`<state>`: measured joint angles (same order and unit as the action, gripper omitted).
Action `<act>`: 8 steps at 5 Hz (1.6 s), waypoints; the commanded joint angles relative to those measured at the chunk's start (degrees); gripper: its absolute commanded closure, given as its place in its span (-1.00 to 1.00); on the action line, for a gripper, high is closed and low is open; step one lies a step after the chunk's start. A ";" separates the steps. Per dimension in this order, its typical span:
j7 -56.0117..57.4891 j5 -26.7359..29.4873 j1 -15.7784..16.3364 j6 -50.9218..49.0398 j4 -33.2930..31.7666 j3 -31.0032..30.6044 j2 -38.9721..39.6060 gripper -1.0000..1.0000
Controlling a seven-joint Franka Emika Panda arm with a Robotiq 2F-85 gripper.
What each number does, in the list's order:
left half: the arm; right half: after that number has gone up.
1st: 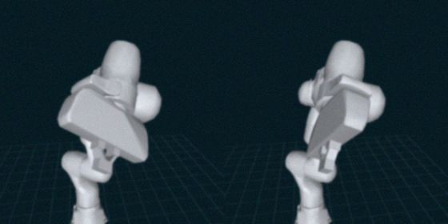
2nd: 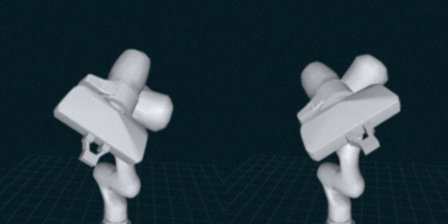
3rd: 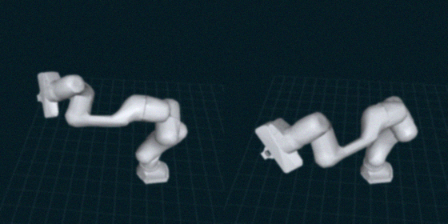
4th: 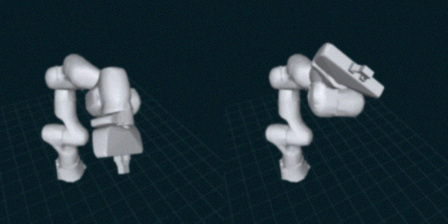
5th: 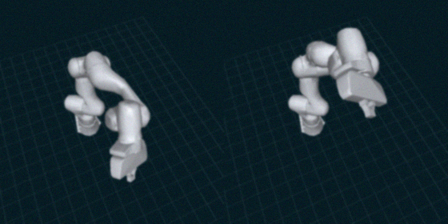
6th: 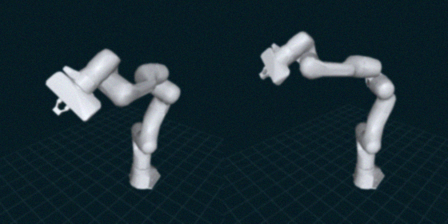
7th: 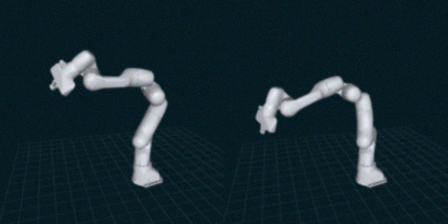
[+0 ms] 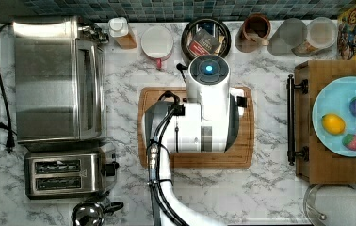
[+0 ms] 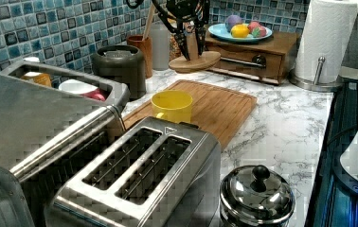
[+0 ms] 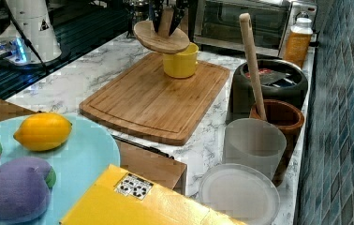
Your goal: Put the lid on the tea container.
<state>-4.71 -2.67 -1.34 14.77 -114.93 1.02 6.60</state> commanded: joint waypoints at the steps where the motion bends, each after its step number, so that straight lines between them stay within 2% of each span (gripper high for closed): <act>1: -1.05 0.64 -0.24 4.80 -2.34 0.23 -2.78 1.00; 2: -1.29 2.58 -0.81 13.15 -5.59 1.00 -6.96 1.00; 3: -2.31 2.25 -1.36 19.41 -6.09 0.63 -8.89 1.00; 6: -1.03 0.66 0.00 27.12 0.10 0.17 -8.67 1.00; 7: -3.40 -0.97 -1.53 29.27 2.07 -1.19 -9.02 1.00; 8: -3.67 0.21 -1.09 29.60 5.55 -0.07 -8.65 1.00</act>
<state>-5.12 -2.64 -2.41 41.07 -124.55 1.11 5.75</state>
